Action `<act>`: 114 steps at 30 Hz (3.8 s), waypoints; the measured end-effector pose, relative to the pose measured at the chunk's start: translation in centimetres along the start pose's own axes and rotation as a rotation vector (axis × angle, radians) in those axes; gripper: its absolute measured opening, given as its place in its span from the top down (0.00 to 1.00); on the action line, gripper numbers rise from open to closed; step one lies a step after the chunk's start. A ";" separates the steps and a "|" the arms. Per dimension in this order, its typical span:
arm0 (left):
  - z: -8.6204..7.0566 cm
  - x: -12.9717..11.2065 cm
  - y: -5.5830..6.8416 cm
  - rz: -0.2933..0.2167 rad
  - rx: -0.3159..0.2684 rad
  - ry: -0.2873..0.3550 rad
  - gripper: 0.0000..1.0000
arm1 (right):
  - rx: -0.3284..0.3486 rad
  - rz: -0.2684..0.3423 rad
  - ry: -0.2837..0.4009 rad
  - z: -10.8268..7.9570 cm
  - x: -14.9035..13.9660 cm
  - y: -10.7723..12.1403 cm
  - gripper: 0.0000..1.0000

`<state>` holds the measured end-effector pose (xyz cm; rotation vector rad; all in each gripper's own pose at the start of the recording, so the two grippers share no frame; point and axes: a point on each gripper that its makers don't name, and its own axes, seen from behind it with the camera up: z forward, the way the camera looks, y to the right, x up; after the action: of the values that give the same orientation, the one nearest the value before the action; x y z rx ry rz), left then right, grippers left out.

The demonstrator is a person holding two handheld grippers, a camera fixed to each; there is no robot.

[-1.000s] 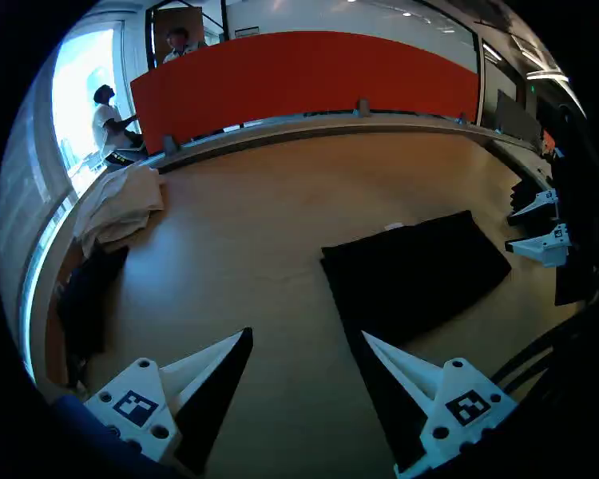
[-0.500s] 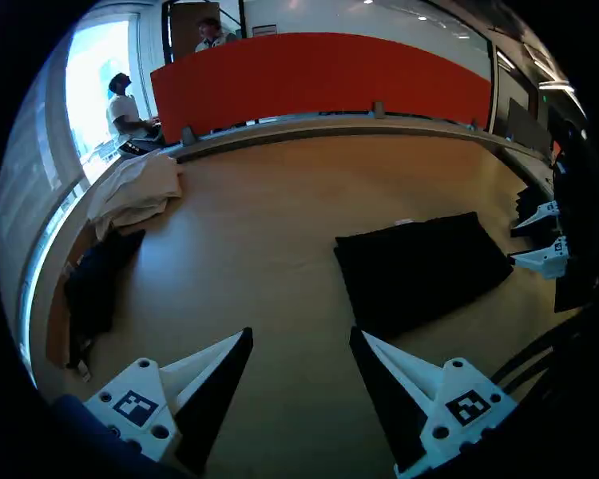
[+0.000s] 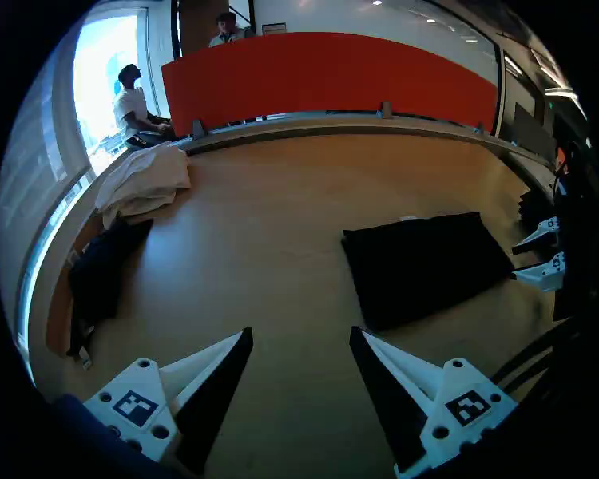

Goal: Fold towel

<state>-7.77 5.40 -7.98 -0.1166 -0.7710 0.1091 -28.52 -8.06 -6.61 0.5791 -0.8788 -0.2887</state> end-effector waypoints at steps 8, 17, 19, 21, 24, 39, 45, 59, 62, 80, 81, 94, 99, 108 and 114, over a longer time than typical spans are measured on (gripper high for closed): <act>0.0 0.0 -0.1 0.002 -0.001 0.001 0.10 | 0.027 -0.007 -0.006 0.1 -0.2 -0.4 0.42; -0.2 -0.1 -0.3 0.005 -0.003 0.002 0.10 | 0.059 -0.004 -0.023 0.0 -0.7 -0.7 0.54; -0.2 0.0 -0.4 0.005 -0.003 0.002 0.10 | 0.064 -0.007 -0.027 0.0 -0.8 -0.7 0.57; -0.2 0.0 -0.4 0.006 -0.003 0.003 0.10 | 0.067 -0.011 -0.031 0.0 -0.9 -0.7 0.59; -0.1 -0.1 -0.5 0.006 -0.004 0.002 0.10 | 0.069 -0.017 -0.036 0.0 -1.0 -0.7 0.64; 0.1 0.1 -0.1 0.010 -0.011 0.006 0.10 | 0.065 -0.026 -0.043 0.1 -1.0 -0.7 0.96; -0.1 0.4 -0.2 0.011 -0.009 0.009 0.10 | 0.059 -0.021 -0.031 0.1 -0.4 -0.8 0.97; -0.7 0.9 -0.8 0.001 0.001 0.023 0.10 | 0.043 -0.060 0.042 -1.2 3.9 -0.8 0.97; -1.0 0.9 -0.9 -0.002 0.004 0.027 0.10 | 0.044 -0.080 0.063 -1.4 5.4 -1.0 0.97; -2.4 1.1 -1.8 -0.036 0.026 0.052 0.10 | 0.070 -0.202 0.158 -1.8 13.7 -3.4 0.97; -2.5 1.1 -1.8 -0.038 0.027 0.053 0.10 | 0.073 -0.207 0.160 -1.8 13.9 -3.6 0.97; -3.4 1.3 -2.7 -0.063 0.043 0.069 0.10 | 0.111 -0.261 0.182 -1.2 16.7 -6.1 0.97; -3.8 1.4 -3.2 -0.070 0.050 0.077 0.10 | 0.128 -0.278 0.186 -1.1 17.5 -7.0 0.97; -4.3 1.5 -3.4 -0.082 0.051 0.087 0.10 | 0.152 -0.320 0.189 -0.9 18.5 -8.6 0.97; -4.6 1.4 -3.6 -0.093 0.052 0.090 0.10 | 0.171 -0.341 0.183 -0.5 19.0 -9.6 0.97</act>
<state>-3.37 1.76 -9.76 -0.0364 -0.6824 0.0353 -16.56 -24.47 -0.31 0.9030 -0.6284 -0.4637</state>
